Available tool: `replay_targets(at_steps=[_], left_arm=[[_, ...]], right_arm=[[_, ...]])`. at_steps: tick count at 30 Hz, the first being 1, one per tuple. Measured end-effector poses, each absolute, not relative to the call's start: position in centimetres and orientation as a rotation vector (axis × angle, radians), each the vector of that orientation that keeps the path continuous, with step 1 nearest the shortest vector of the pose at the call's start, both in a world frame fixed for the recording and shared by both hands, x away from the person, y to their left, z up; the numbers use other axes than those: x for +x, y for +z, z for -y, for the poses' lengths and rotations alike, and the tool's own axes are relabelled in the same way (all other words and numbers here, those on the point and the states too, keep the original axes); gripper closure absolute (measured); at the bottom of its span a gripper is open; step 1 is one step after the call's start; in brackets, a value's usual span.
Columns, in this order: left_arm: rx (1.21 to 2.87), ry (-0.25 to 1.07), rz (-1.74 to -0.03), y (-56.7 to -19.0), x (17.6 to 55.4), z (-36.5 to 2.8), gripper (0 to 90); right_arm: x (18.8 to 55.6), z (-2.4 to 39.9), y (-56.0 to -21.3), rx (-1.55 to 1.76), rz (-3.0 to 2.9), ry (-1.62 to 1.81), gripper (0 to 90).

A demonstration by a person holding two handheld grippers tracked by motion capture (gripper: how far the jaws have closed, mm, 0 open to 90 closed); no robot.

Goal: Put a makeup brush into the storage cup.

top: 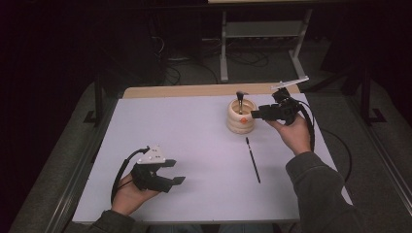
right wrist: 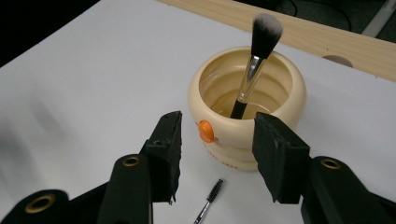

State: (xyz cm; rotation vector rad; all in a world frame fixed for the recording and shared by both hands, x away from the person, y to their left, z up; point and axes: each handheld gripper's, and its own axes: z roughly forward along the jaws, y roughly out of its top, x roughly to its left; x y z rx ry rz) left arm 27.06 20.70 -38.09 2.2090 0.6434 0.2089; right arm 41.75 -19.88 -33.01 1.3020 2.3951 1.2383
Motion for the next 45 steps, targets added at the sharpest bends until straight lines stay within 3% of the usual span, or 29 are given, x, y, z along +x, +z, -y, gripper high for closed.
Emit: replay_targets(at_steps=[31,45], left_arm=[[2.201,0.212,-0.648,-38.0,27.3,-21.1,33.0],[2.193,0.227,-0.649,-37.7,27.1,-21.2,32.7]], right_arm=[[38.0,20.2,-33.9,1.268,-2.44,1.177,44.2],[37.2,19.3,-34.4,1.296,-2.468,1.095,45.2]])
